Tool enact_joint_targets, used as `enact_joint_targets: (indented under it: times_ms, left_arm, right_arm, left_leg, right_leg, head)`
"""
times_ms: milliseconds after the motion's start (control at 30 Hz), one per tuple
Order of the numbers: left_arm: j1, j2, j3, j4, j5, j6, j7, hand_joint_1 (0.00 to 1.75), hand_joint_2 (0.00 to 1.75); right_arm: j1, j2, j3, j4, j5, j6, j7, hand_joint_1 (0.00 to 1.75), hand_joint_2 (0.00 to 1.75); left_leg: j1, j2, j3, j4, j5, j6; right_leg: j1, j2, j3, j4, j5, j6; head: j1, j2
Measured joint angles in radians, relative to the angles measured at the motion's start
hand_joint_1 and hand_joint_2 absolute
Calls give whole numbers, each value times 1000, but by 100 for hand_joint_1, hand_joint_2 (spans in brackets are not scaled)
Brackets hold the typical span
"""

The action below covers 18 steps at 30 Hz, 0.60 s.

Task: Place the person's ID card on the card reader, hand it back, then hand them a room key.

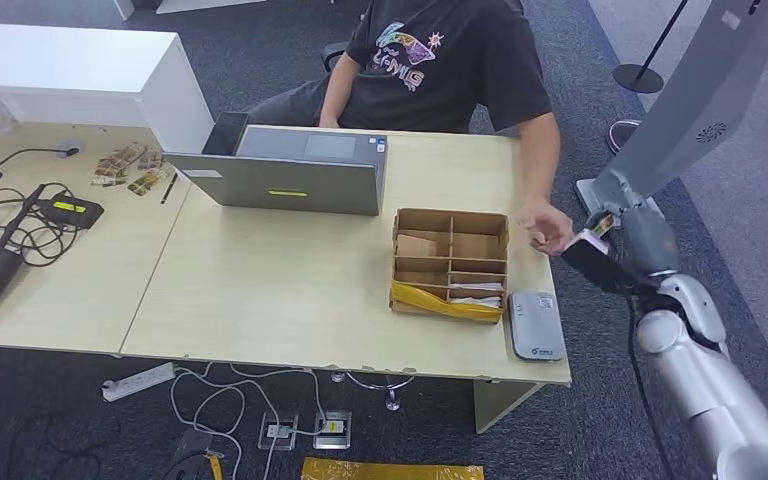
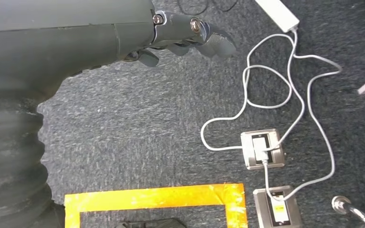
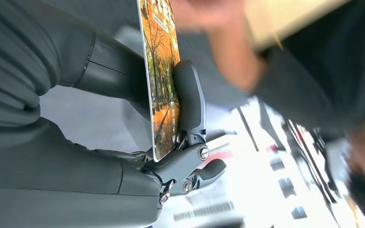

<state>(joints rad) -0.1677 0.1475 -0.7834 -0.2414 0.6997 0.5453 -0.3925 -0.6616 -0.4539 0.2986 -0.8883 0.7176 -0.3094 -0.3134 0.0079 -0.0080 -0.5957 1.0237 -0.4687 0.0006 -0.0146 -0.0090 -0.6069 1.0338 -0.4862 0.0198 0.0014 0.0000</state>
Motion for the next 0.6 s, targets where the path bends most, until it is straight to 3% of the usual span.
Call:
enact_joint_targets:
  times_ms: [200,600]
  left_arm:
    - [-1,0,-9,-5,-6,0,-3,0,175]
    - [-22,0,-38,-15,-42,-19,20,0,175]
  right_arm:
    - [-184,-6,-9,45,14,-18,-34,175,175]
    - [-320,14,8,162,53,-21,-38,175,175]
  left_leg:
    - [0,0,0,0,0,0]
    - [0,-1,-1,0,0,0]
  right_leg:
    - [0,-1,0,0,0,0]
    - [0,-2,0,0,0,0]
  head:
    - [0,0]
    - [0,0]
